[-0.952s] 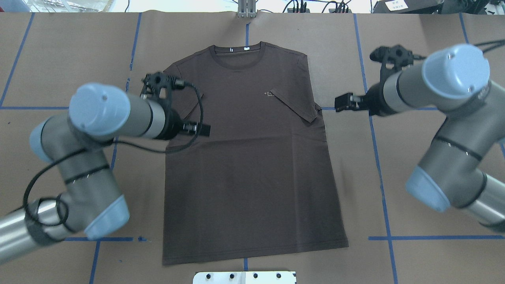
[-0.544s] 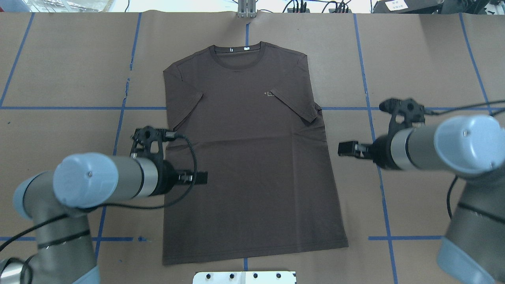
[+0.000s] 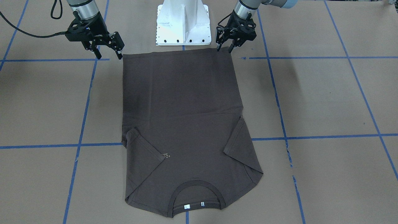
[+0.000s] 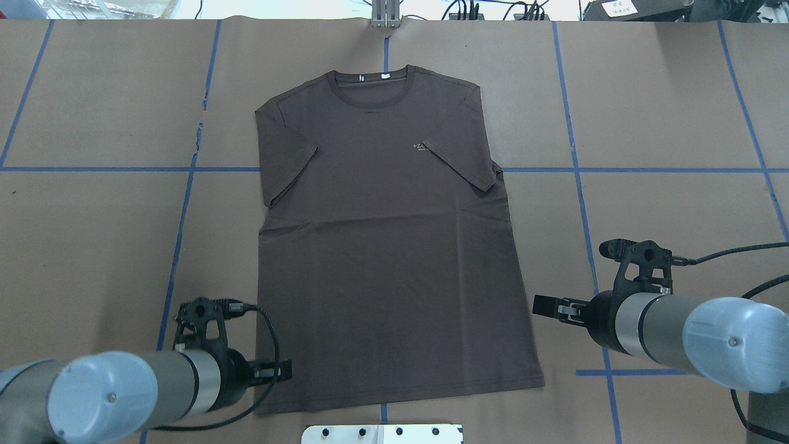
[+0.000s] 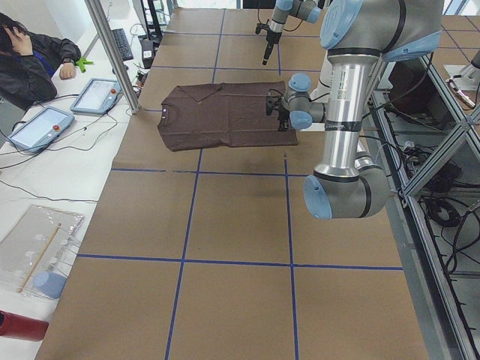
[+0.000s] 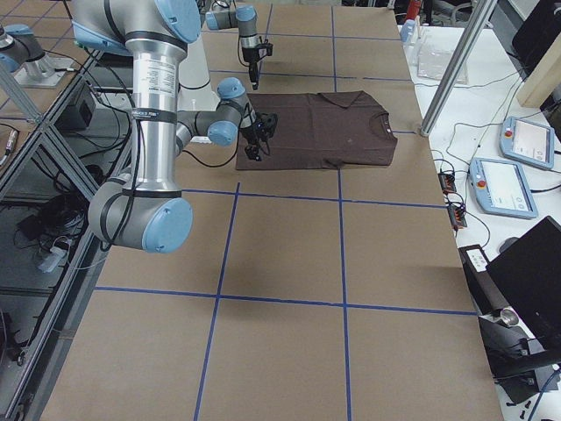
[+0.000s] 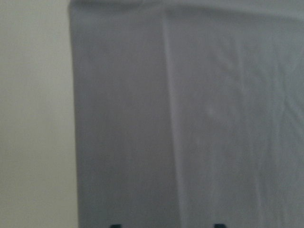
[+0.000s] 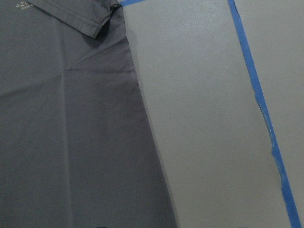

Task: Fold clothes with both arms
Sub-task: 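Move both grippers down to the shirt's hem corners nearest the robot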

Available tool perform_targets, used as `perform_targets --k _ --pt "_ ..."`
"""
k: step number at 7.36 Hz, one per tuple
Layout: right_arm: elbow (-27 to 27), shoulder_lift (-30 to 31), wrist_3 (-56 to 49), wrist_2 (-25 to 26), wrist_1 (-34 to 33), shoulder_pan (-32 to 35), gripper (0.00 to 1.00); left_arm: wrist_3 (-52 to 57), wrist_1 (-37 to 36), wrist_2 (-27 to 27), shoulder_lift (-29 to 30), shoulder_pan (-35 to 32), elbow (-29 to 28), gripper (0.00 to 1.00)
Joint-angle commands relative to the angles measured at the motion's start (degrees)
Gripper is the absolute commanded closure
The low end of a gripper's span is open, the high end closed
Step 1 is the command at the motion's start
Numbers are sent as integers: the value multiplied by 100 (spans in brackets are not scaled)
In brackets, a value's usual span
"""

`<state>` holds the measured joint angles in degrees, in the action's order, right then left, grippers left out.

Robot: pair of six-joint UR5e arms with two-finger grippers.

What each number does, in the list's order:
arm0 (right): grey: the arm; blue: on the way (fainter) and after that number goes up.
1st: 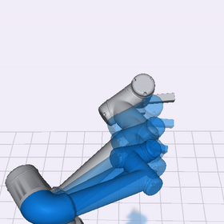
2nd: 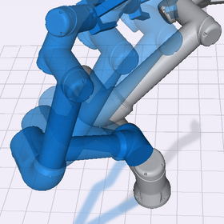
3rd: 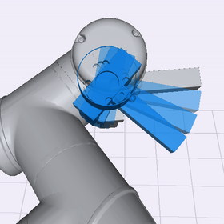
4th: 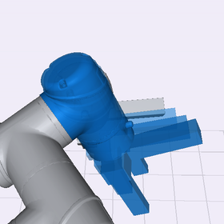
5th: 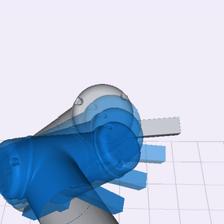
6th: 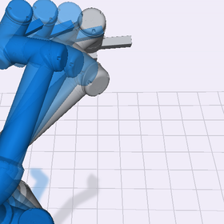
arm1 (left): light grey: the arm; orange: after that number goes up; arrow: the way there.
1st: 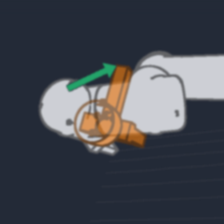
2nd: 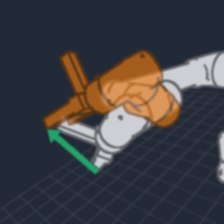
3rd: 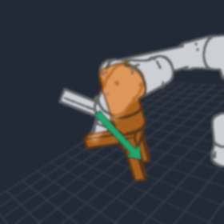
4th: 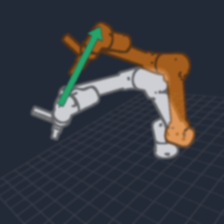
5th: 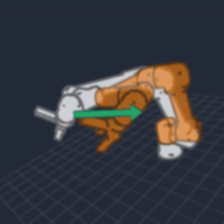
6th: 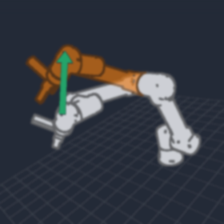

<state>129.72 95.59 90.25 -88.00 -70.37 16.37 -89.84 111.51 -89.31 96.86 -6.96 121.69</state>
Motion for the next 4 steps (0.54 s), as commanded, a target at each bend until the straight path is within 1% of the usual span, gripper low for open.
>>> perform_targets --k 1,4 --pt "10 65 28 64 85 -98 4 -375 -479 80 -54 396 -40 46" --pt "10 65 19 64 85 -98 3 -394 -508 89 -36 415 -250 47"
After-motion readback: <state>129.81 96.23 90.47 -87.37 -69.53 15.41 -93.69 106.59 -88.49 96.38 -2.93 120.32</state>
